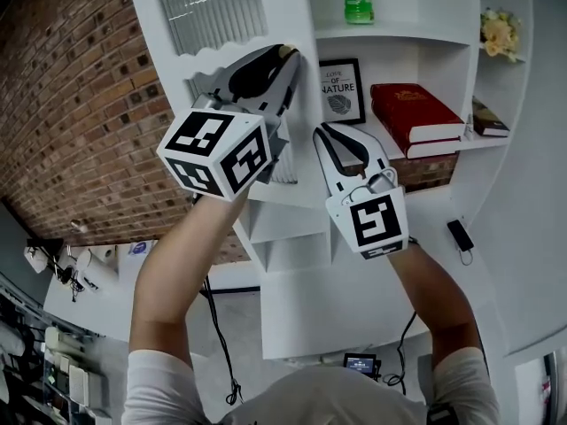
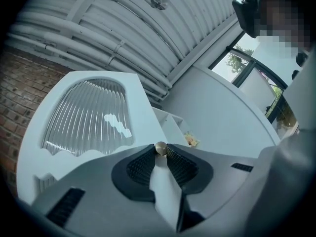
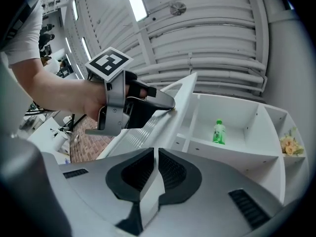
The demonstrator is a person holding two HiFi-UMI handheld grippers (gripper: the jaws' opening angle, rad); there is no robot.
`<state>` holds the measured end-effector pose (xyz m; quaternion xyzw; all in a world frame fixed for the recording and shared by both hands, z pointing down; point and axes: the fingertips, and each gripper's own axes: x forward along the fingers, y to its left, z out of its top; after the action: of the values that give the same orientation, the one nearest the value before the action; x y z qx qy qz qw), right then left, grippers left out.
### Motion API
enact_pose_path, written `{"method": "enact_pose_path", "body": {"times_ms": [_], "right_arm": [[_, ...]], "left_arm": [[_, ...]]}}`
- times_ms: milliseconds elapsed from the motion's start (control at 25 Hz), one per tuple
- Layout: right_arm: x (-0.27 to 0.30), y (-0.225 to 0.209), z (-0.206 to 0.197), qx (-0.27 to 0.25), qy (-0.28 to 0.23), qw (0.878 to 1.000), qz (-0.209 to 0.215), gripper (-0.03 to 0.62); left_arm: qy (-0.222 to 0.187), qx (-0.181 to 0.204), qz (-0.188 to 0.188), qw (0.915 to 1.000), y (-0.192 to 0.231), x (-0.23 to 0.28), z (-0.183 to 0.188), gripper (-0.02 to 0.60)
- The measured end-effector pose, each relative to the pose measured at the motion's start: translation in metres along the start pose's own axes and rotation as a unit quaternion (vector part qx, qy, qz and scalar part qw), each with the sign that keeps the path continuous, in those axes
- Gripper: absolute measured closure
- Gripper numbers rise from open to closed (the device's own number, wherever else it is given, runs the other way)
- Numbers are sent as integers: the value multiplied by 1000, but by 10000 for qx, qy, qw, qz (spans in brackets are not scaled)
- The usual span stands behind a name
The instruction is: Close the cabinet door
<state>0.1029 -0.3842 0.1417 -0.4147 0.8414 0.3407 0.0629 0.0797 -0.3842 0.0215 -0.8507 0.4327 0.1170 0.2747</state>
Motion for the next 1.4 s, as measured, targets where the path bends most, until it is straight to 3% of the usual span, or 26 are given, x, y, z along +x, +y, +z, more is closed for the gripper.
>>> {"method": "enact_pose_path", "body": {"times_ms": [1400], "right_arm": [[55,-38,-54,-6,136,9998,-110,562]], "left_arm": [[306,215,143,9992,30,56,-44,495]]}}
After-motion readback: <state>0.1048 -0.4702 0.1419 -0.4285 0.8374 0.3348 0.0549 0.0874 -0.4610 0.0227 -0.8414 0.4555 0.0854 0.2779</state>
